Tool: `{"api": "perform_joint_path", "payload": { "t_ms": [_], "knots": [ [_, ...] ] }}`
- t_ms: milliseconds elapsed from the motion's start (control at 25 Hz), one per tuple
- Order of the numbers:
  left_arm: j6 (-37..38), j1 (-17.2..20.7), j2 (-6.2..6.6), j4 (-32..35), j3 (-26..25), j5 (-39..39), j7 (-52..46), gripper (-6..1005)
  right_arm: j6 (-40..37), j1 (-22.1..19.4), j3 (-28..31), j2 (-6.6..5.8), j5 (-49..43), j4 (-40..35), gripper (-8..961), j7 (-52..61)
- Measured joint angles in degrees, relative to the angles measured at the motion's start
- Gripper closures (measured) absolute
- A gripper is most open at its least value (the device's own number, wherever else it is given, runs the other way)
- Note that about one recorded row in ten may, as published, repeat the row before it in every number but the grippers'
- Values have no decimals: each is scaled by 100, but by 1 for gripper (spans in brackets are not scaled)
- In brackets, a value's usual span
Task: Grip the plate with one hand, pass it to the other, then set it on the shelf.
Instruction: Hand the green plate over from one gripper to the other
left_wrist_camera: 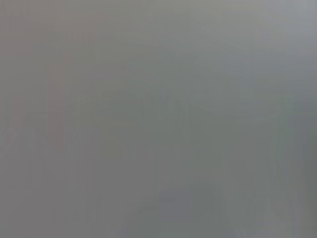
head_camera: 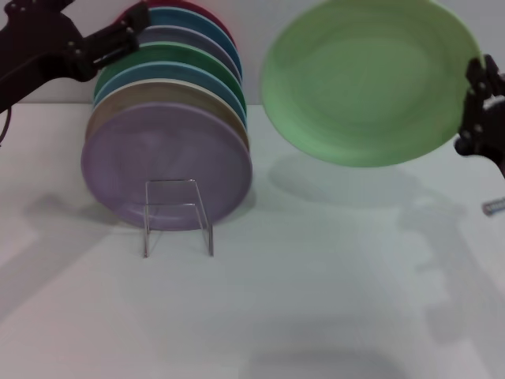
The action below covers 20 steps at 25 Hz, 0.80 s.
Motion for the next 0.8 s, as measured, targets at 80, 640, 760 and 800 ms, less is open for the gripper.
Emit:
{"api": "perform_joint_path", "payload": {
  "t_ms": [80, 640, 760, 800],
  "knots": [
    [-450, -55, 118, -291, 21, -1, 14, 205, -691, 29, 14, -24, -207, -460, 935, 562],
    [-5870, -447, -248, -2863, -449, -197, 1738, 209, -1255, 36, 406, 9, -594, -1358, 934, 1535],
    [-6959, -319, -1025, -3150, -1152, -925, 3328, 209, -1267, 97, 476, -8, -596, -1518, 935, 1678],
    [-7392, -244, -1450, -3197, -1544, -1331, 4204, 210, -1275, 139, 482, -16, -596, -1599, 935, 1709]
  ]
}}
